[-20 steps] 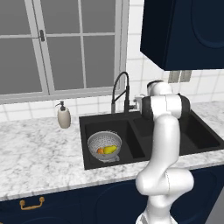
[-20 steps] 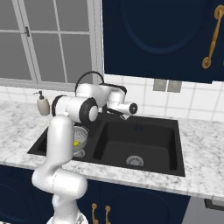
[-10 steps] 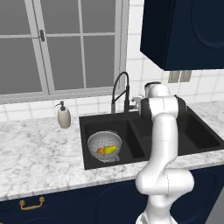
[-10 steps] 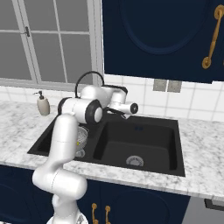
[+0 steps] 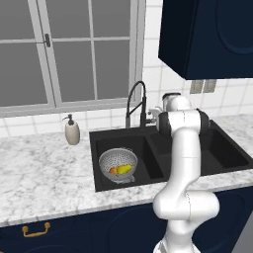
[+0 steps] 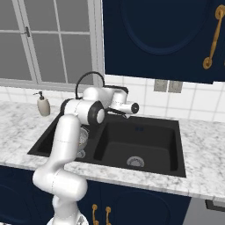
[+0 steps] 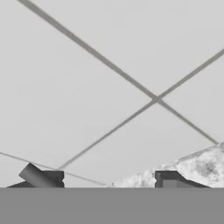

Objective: Put the colander in the sink, put the pear, kiwi, peach in the colander, and turn on the sink faucet and pour water over the colander.

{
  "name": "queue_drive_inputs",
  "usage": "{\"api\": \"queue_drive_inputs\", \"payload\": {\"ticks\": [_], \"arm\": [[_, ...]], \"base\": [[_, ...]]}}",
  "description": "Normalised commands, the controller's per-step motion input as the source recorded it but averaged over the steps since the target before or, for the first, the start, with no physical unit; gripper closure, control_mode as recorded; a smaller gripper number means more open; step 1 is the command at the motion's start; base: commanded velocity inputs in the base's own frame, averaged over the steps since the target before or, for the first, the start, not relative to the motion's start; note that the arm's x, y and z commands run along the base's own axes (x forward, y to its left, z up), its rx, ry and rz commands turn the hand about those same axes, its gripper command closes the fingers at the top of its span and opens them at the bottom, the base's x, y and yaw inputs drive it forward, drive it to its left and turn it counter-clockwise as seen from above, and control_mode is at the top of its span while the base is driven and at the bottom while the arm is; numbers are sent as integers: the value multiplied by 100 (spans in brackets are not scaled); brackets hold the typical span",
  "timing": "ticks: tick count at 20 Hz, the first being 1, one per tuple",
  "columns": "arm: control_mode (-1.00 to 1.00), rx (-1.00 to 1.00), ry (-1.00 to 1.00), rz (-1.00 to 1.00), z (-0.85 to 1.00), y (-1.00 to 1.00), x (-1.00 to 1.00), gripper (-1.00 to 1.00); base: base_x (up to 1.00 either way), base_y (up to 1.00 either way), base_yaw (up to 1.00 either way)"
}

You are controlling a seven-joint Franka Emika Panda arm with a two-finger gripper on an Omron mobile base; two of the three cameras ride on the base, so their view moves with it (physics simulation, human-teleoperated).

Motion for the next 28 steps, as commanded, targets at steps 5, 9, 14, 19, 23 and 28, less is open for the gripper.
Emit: {"api": "queue_drive_inputs", "payload": {"ticks": [5,9,14,19,23,28], "arm": [[-100,0,0,-5,0,-82,0,100],[-100,0,0,-10,0,-100,0,100],[-100,5,1,-12,0,-100,0,100],[-100,10,3,-12,0,-100,-2,100],[-100,12,4,-13,0,-100,-17,100],[-100,13,2,-16,0,-100,-43,100]], "base": [[0,0,0],[0,0,0],[0,0,0],[0,0,0],[0,0,0],[0,0,0]]}}
